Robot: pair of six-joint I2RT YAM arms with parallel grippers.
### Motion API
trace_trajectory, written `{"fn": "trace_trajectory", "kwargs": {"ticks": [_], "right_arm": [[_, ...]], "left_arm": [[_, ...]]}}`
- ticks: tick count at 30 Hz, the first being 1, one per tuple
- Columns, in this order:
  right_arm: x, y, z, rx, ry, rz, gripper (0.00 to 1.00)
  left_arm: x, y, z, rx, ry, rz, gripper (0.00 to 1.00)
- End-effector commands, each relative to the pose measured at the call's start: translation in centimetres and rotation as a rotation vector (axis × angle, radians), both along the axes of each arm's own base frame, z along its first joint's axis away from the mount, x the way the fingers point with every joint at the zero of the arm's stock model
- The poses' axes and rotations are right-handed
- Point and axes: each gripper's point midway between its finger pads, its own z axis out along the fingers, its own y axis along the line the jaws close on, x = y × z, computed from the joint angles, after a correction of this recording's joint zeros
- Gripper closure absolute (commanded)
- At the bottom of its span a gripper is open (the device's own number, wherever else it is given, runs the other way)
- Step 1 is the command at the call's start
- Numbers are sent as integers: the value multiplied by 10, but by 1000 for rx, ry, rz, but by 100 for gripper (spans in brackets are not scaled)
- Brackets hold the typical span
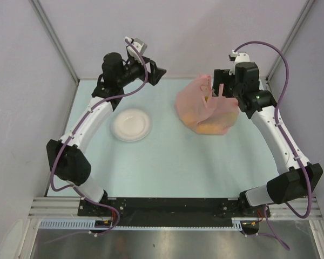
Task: Take the fake fruits out of the plastic bag
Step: Adjust the plastic bag at the center of the board.
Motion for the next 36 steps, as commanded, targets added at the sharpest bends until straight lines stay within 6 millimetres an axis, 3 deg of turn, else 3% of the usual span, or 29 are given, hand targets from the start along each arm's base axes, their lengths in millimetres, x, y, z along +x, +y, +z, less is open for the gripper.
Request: {"fn": "trace_trajectory", "kwargs": {"ticks": [1, 5, 10, 15, 17, 20, 22, 23, 25, 27, 31, 36], "right_arm": [[1, 8, 23, 2, -76, 58, 0], [-3, 9, 25, -88, -83, 141, 1], [5, -6, 39, -79, -108, 75, 3], [5, -13, 34, -60, -84, 31, 5], [5, -17, 36, -48, -89, 10, 6], [2, -24, 42, -24, -90, -14, 6], [-2, -33, 43, -6, -79, -37, 7], [-4, -34, 41, 12, -70, -45, 7], [-10, -41, 46, 28, -77, -56, 7], [-13, -44, 43, 37, -69, -64, 7], [-11, -50, 42, 101, -71, -78, 7], [3, -27, 49, 215, -80, 21, 9]], "left_arm": [[-9, -11, 27, -45, -29, -55, 0], [-15, -19, 24, -24, -23, -100, 0], [-20, -26, 21, 58, -41, -132, 0], [-26, -37, 23, 65, -50, -188, 0], [-39, -53, 27, 68, -70, -283, 2], [-58, -74, 54, 4, -116, -400, 3], [-63, -88, 51, 7, -103, -451, 3], [-71, -98, 60, 0, -120, -483, 3], [-76, -116, 49, 10, -88, -531, 3], [-80, -127, 53, 9, -102, -557, 3], [-76, -158, 37, 41, -114, -571, 3], [-59, -173, 22, 41, -115, -476, 15]]}}
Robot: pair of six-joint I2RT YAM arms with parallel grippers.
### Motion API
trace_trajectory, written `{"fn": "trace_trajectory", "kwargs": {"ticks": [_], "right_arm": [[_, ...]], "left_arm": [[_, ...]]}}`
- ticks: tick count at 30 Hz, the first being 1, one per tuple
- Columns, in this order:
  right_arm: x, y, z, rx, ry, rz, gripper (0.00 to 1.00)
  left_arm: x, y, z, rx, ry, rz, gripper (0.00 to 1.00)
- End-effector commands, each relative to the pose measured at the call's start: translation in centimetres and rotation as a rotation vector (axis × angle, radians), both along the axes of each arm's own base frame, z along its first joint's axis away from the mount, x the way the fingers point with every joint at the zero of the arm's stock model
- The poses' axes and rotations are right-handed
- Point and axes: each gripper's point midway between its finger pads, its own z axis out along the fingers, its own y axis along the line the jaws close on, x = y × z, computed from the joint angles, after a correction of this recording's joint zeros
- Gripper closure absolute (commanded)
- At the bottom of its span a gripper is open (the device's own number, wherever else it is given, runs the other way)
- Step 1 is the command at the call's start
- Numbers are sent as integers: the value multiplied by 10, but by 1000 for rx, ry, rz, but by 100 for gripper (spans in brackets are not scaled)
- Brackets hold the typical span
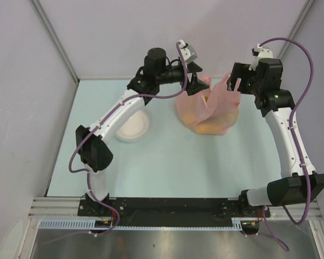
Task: Take the fake fruits out of the plastic bag
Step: Adjust the plastic bag at the center of the board.
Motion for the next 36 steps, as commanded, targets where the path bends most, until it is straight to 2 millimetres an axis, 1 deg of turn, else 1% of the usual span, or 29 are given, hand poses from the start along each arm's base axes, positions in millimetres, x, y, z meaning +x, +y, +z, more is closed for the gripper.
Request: {"fn": "trace_trajectory", "kwargs": {"ticks": [1, 4, 6, 7, 10, 12, 13, 14, 15, 16, 17, 18, 19, 20, 22, 23, 24, 25, 26, 27, 28, 29, 30, 31, 32, 33, 34, 35, 36], "right_arm": [[9, 29, 24, 142, -57, 117, 10], [18, 31, 13, 180, -23, 96, 11], [23, 35, 1, 198, 9, 97, 12], [26, 38, -1, 212, 12, 111, 13], [37, 44, -8, 234, 22, 114, 15], [46, 47, -10, 236, 14, 105, 16], [54, 47, -16, 235, 22, 84, 15], [59, 48, -20, 247, 27, 73, 15], [66, 51, -13, 253, 6, 77, 15], [76, 54, -23, 253, 27, 80, 15], [82, 56, -23, 251, 28, 87, 18], [88, 57, -11, 251, 2, 95, 19], [94, 57, -13, 255, 3, 109, 20], [101, 58, -19, 253, 8, 116, 22], [111, 58, -16, 247, -18, 124, 22], [118, 58, -23, 248, -8, 117, 23], [122, 57, -24, 255, -10, 113, 24], [126, 56, -15, 254, -31, 119, 28], [130, 57, -17, 247, -37, 130, 39], [136, 58, -16, 238, -57, 144, 47], [140, 59, -12, 226, -81, 163, 54], [144, 60, -6, 225, -105, 173, 67], [156, 63, -11, 222, -116, 181, 72], [164, 63, 16, 220, -185, 193, 78], [170, 68, 27, 219, -218, 205, 80], [186, 71, 18, 213, -221, 205, 81], [192, 72, 35, 188, -274, 218, 87], [195, 78, 68, 173, -360, 237, 91], [197, 83, 87, 152, -425, 257, 96]], "left_arm": [[17, -6, 7, -26, -56, 78, 21], [24, -6, 1, -20, -49, 107, 30], [31, -9, -10, -10, -35, 124, 35], [37, -8, -11, -8, -33, 153, 41], [47, -8, -16, -6, -24, 195, 53], [50, -7, -19, 0, -26, 208, 58], [52, -6, -20, 7, -39, 220, 66], [53, -5, -23, 15, -41, 225, 70], [54, -4, -24, 20, -42, 232, 74], [56, -3, -27, 30, -43, 242, 82], [57, -2, -28, 32, -39, 251, 88], [57, -1, -28, 36, -35, 257, 92], [59, -1, -29, 41, -33, 265, 100], [62, 1, -28, 42, -39, 284, 100], [67, 4, -31, 70, -52, 299, 100], [72, 4, -30, 81, -63, 312, 100], [72, 5, -34, 102, -52, 319, 100], [73, 7, -32, 107, -57, 323, 100], [74, 7, -30, 107, -73, 320, 100], [75, 9, -29, 114, -87, 322, 100], [80, 13, -29, 129, -118, 333, 100], [85, 14, -28, 132, -135, 338, 100], [96, 22, -28, 138, -152, 369, 100], [105, 28, -16, 123, -180, 399, 100], [119, 36, -11, 105, -188, 434, 100], [146, 53, -20, 108, -172, 508, 100], [158, 63, 8, 38, -183, 555, 100], [171, 74, 21, -3, -202, 603, 100], [189, 89, 23, -25, -216, 653, 100]]}}
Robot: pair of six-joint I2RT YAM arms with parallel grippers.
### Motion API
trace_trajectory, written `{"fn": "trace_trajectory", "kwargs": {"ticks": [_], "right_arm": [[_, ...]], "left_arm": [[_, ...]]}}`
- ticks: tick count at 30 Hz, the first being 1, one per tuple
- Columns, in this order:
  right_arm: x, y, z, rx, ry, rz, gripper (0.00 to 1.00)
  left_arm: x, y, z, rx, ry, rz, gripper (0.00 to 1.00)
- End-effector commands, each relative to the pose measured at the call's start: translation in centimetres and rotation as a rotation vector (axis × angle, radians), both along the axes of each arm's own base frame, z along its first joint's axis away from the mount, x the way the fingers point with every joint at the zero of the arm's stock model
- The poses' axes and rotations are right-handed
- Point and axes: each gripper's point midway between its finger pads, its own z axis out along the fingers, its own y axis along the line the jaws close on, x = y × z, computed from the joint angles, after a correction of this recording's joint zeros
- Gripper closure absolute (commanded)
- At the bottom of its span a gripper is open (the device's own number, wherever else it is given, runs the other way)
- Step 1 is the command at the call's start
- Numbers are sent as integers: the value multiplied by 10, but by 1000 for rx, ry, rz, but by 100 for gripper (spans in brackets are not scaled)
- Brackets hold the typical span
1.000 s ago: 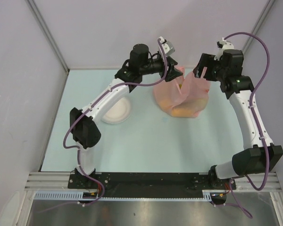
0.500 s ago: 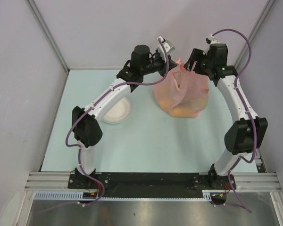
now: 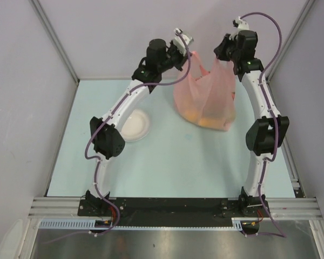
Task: Take the fake fruits out of the plastic bag
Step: Adjust the plastic bag at the center of the board.
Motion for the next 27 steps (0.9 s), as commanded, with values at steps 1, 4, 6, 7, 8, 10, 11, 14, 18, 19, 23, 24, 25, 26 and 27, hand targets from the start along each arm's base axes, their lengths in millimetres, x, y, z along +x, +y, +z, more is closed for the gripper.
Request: {"fn": "trace_trajectory", "kwargs": {"ticks": [1, 4, 6, 7, 8, 10, 11, 14, 18, 19, 23, 24, 25, 26, 27], "right_arm": [[23, 21, 102, -49, -358, 61, 100], [18, 32, 155, -64, -527, 113, 100], [8, 36, 179, -104, -605, 130, 100], [-1, 35, 190, -114, -627, 133, 100], [-8, 34, 196, -128, -644, 139, 100], [-24, 31, 178, -154, -594, 156, 100], [-29, 31, 172, -164, -593, 165, 100], [-51, 31, 96, -214, -432, 213, 100], [-98, 26, 5, -246, -206, 264, 100], [-111, 27, -39, -249, -105, 288, 94], [-148, 28, -85, -213, 113, 342, 56], [-152, 26, -78, -212, 104, 341, 48], [-155, 23, -74, -220, 97, 337, 45], [-156, 18, -67, -229, 81, 322, 42], [-162, 15, -50, -236, 39, 313, 36]], "left_arm": [[74, 79, 70, -144, -185, 274, 100], [72, 101, 126, -218, -338, 301, 100], [60, 113, 156, -240, -405, 303, 100], [55, 112, 159, -228, -409, 277, 100], [51, 113, 160, -212, -407, 260, 100], [41, 117, 145, -167, -332, 232, 100], [39, 119, 134, -151, -292, 222, 100], [16, 126, 86, -95, -123, 181, 100], [-37, 131, 18, -68, 87, 114, 100], [-50, 134, -24, -38, 192, 120, 100], [-99, 162, -67, -30, 351, 204, 24], [-111, 175, -54, -41, 332, 241, 17], [-122, 183, -70, -5, 372, 262, 12], [-126, 195, -68, 6, 361, 292, 7], [-130, 213, -62, 18, 329, 357, 7]]}}
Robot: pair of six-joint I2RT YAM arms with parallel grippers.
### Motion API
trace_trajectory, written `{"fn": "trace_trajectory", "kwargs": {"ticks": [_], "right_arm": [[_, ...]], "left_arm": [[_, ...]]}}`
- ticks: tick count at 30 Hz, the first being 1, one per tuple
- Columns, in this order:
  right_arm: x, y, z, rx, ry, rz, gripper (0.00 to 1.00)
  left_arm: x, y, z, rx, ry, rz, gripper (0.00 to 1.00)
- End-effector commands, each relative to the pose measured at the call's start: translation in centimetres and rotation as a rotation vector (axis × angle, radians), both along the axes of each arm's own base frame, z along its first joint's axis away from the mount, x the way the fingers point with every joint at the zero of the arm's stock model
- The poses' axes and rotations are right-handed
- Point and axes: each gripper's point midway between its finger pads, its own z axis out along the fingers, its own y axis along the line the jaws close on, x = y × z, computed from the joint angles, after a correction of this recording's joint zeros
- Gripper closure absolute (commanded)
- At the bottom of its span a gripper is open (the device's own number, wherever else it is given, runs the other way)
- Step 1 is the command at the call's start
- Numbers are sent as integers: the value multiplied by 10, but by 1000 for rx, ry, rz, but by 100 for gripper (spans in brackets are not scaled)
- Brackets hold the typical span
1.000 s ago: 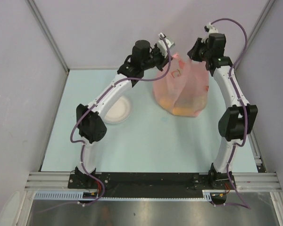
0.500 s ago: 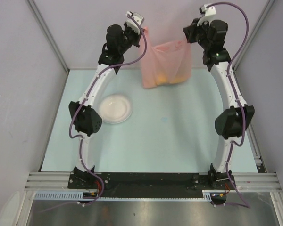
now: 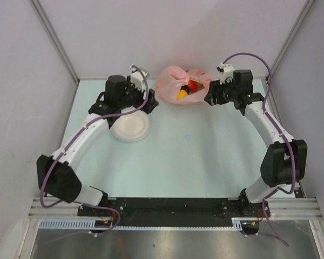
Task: Take the fake fruits out of the plastic bag
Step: Adjust the plastic bag at the center of the board, then move the plate to the center of the board.
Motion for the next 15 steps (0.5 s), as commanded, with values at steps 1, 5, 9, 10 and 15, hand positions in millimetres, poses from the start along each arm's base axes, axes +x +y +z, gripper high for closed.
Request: {"fn": "trace_trajectory", "kwargs": {"ticks": [1, 5, 9, 10, 15], "right_arm": [[-25, -9, 64, 5, -135, 12, 33], [-47, -7, 100, 35, -205, 36, 23], [-65, 7, 137, 62, -293, 62, 6], [-66, 10, 148, 67, -316, 59, 6], [-69, 21, 184, 88, -371, 70, 6]], "left_arm": [[-29, 56, 21, 38, -16, 173, 7], [-10, 153, -10, 33, 95, 540, 7], [-1, 206, -79, 26, 266, 721, 9], [0, 219, -88, 11, 295, 761, 10], [1, 223, -135, -98, 420, 721, 16]]}}
